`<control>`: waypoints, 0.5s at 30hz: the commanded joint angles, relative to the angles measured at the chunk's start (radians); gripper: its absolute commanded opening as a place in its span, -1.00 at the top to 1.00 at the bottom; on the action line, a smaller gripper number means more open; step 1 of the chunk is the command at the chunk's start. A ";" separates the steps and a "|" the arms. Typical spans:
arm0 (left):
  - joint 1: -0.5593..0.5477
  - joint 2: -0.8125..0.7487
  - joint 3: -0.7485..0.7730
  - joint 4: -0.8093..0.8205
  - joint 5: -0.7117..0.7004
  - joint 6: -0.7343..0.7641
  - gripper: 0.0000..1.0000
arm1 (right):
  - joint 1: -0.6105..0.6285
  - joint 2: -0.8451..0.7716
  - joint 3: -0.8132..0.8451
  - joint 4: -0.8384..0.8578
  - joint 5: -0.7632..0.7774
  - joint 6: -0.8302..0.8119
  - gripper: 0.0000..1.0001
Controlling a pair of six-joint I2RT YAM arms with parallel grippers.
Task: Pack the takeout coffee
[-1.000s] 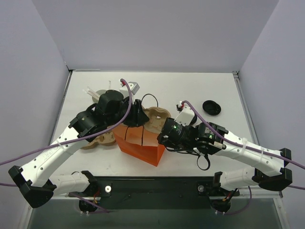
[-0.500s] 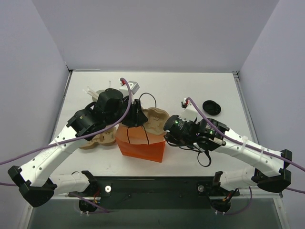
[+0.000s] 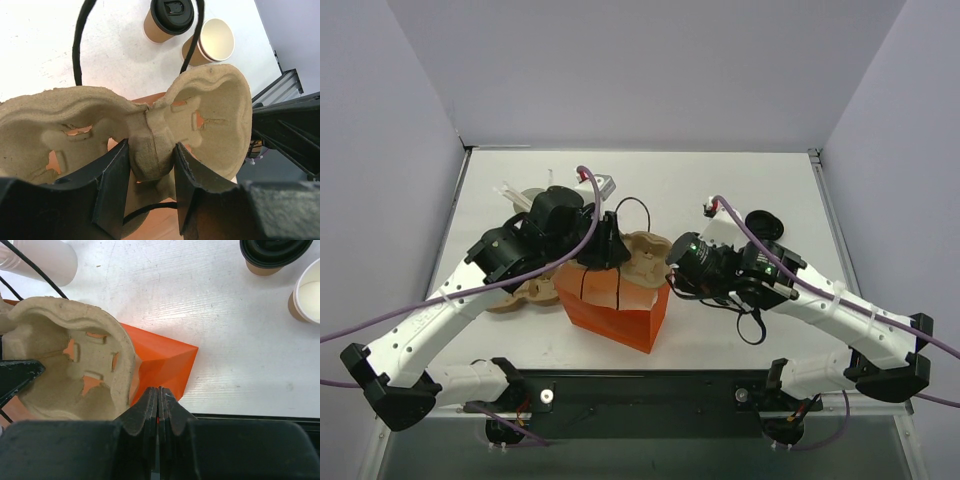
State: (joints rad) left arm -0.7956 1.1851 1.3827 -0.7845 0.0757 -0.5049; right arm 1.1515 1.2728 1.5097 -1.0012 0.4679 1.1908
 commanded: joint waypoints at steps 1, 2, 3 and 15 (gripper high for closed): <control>-0.010 0.011 0.038 -0.015 0.006 -0.020 0.18 | -0.006 0.031 0.044 -0.037 0.052 -0.033 1.00; -0.013 0.014 0.039 -0.022 0.003 -0.023 0.18 | -0.006 0.034 0.047 -0.036 0.052 -0.034 1.00; -0.016 0.018 0.038 -0.024 0.001 -0.023 0.19 | -0.006 0.036 0.052 -0.036 0.054 -0.034 1.00; -0.013 0.033 0.073 -0.052 -0.050 0.009 0.18 | 0.056 -0.084 -0.032 0.041 0.015 0.053 0.57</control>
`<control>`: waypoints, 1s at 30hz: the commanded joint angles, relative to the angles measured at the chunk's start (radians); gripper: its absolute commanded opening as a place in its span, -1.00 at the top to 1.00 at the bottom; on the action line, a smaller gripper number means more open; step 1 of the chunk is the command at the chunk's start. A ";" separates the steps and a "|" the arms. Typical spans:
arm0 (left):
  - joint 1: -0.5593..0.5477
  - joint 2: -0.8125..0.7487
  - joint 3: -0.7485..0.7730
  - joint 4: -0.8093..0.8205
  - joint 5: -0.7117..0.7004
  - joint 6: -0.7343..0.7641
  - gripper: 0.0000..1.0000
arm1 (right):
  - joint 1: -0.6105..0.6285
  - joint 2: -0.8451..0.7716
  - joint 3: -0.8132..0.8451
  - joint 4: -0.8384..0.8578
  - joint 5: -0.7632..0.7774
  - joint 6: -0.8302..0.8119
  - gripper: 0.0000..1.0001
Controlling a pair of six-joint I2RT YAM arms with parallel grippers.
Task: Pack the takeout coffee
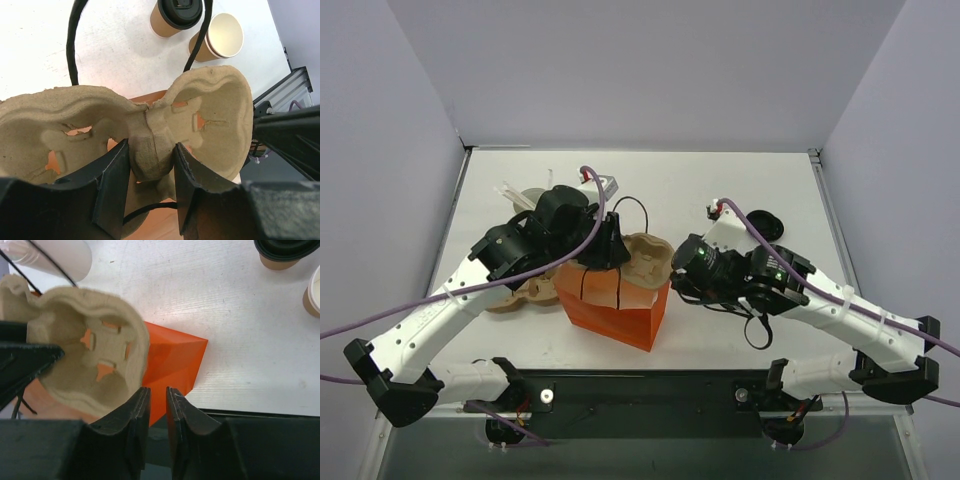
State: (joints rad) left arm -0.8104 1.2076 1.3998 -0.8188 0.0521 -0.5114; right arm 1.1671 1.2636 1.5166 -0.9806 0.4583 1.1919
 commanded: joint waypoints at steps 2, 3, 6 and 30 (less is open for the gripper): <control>0.004 0.007 0.056 -0.017 -0.026 0.014 0.18 | 0.054 -0.082 -0.049 0.033 0.034 0.067 0.46; 0.004 0.007 0.057 -0.017 -0.026 0.016 0.18 | 0.065 -0.079 -0.053 0.037 0.034 0.071 0.42; 0.004 0.007 0.065 -0.025 -0.021 0.020 0.18 | 0.089 -0.058 -0.041 0.059 0.031 0.072 0.32; 0.079 -0.008 0.231 -0.037 0.173 -0.065 0.18 | 0.141 -0.150 -0.041 0.111 0.143 0.055 0.27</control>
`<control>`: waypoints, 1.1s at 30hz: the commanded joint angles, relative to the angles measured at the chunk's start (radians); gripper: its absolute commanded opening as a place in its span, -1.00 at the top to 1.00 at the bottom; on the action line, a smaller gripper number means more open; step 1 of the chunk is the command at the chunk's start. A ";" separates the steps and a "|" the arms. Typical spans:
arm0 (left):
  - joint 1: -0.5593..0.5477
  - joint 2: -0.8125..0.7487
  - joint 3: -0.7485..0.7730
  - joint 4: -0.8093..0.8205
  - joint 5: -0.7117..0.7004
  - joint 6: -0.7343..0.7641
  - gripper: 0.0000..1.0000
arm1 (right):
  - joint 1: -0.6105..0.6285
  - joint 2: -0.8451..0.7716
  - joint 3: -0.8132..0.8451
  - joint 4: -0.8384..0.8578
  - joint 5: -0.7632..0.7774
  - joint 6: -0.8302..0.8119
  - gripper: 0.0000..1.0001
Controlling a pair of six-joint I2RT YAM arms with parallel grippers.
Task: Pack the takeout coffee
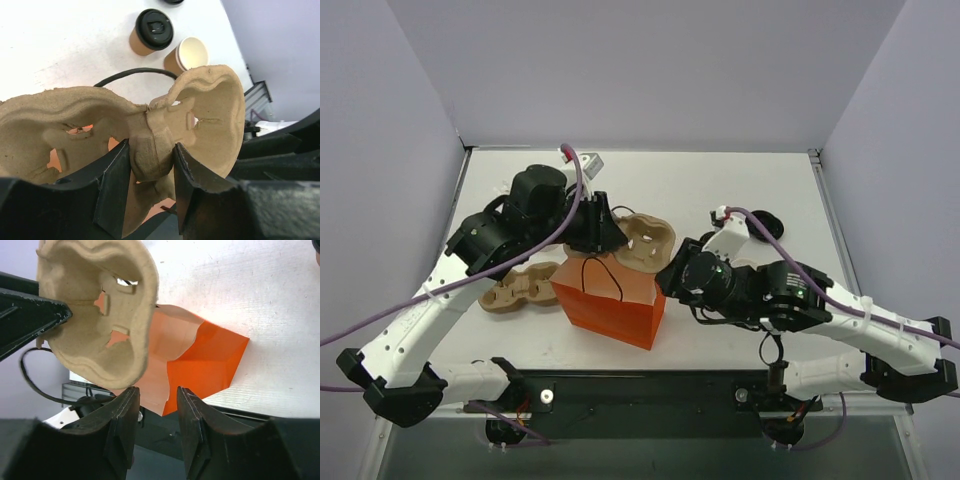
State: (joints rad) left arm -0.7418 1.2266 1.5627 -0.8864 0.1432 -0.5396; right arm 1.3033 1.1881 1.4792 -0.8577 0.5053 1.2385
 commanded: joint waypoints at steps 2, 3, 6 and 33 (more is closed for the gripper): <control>0.013 -0.041 0.071 0.029 0.094 -0.052 0.17 | 0.005 -0.097 -0.016 -0.012 0.122 0.010 0.27; 0.015 -0.047 0.068 0.029 0.102 -0.057 0.17 | 0.005 -0.119 -0.025 -0.012 0.130 0.009 0.27; 0.024 -0.071 0.028 0.046 0.128 -0.069 0.17 | 0.004 -0.146 -0.040 -0.012 0.151 0.001 0.25; 0.147 -0.200 -0.308 0.211 0.418 -0.171 0.17 | -0.045 -0.096 -0.033 -0.011 0.068 -0.028 0.21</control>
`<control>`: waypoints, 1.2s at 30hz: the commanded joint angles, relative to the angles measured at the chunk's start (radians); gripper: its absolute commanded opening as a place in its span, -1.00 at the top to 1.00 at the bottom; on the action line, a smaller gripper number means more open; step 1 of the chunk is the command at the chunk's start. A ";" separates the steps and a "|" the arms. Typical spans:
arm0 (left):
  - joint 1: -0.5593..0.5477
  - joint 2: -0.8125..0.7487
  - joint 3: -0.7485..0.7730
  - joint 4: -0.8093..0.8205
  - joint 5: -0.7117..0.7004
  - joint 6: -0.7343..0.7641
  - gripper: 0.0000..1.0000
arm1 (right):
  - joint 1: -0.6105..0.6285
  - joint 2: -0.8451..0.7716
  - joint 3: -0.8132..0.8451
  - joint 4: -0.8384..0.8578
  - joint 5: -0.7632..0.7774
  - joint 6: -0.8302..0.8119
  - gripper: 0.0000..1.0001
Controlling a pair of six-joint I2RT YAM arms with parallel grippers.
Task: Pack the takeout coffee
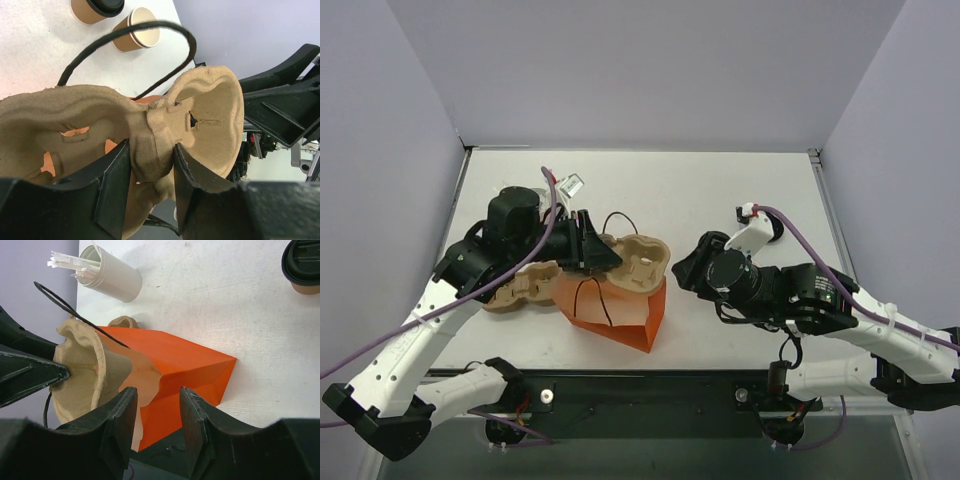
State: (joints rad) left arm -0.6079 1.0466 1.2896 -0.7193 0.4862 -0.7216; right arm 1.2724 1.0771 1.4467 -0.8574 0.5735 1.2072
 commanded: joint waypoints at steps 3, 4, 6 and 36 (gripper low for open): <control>0.023 -0.022 -0.046 0.008 0.086 0.059 0.17 | -0.030 0.020 -0.005 -0.012 -0.023 0.006 0.20; 0.026 -0.023 -0.049 -0.012 0.081 0.066 0.17 | -0.036 0.021 -0.006 -0.011 -0.029 0.008 0.21; 0.034 -0.028 -0.053 -0.017 0.081 0.073 0.17 | -0.048 0.027 -0.009 -0.011 -0.049 0.009 0.21; 0.053 -0.114 -0.058 0.198 0.097 -0.222 0.17 | -0.182 0.050 -0.017 0.038 -0.195 -0.055 0.16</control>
State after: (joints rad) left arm -0.5610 0.9771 1.2346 -0.5976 0.5568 -0.8955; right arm 1.1072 1.1088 1.4311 -0.8520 0.4198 1.1809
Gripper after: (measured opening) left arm 0.439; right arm 0.413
